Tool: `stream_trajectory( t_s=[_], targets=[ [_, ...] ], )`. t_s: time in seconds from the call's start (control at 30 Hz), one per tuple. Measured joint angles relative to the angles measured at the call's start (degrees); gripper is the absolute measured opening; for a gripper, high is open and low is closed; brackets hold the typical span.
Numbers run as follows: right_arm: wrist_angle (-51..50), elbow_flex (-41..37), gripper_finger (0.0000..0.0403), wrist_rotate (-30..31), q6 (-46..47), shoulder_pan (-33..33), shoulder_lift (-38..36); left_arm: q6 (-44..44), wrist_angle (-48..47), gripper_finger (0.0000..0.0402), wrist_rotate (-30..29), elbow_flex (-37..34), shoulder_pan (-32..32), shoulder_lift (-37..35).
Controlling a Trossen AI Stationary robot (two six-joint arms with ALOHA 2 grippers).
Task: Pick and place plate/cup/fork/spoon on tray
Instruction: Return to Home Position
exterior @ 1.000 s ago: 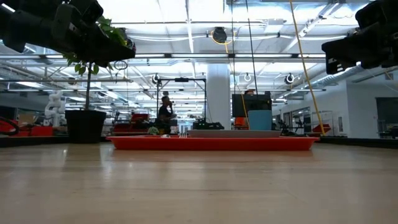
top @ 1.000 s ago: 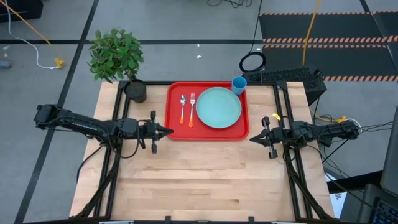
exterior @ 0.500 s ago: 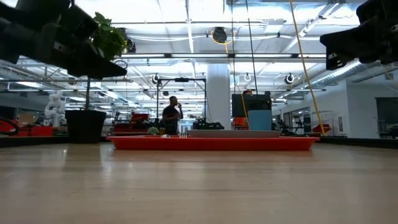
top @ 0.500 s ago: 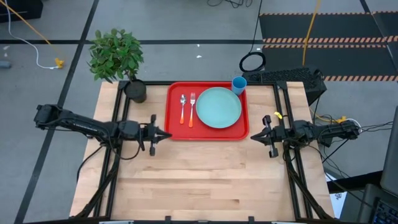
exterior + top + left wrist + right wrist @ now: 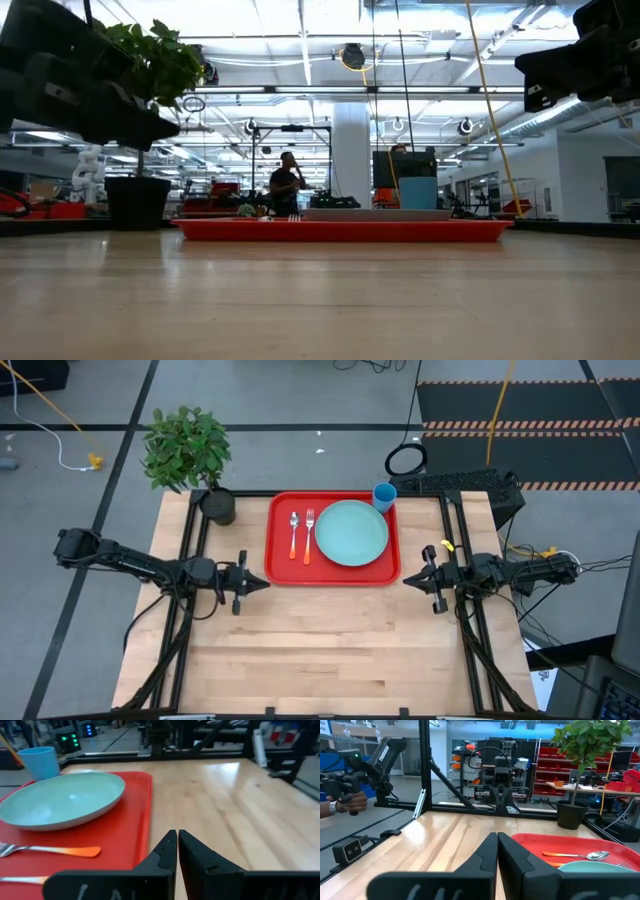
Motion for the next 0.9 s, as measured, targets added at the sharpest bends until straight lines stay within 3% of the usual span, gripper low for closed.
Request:
stream_trajectory(
  t_s=[0.43, 0.9],
  targets=[
    [0.08, 0.0, 0.0004, -0.01, 0.0, 0.0, 0.02, 0.01, -10.83, 0.0006, -0.1, 0.04, -6.57, -15.12],
    [0.11, 0.0, 0.0004, -0.02, 0.01, 0.0, 0.02, 5.78, -26.61, 0.0004, 2.1, 0.04, -5.57, -37.08]
  ],
)
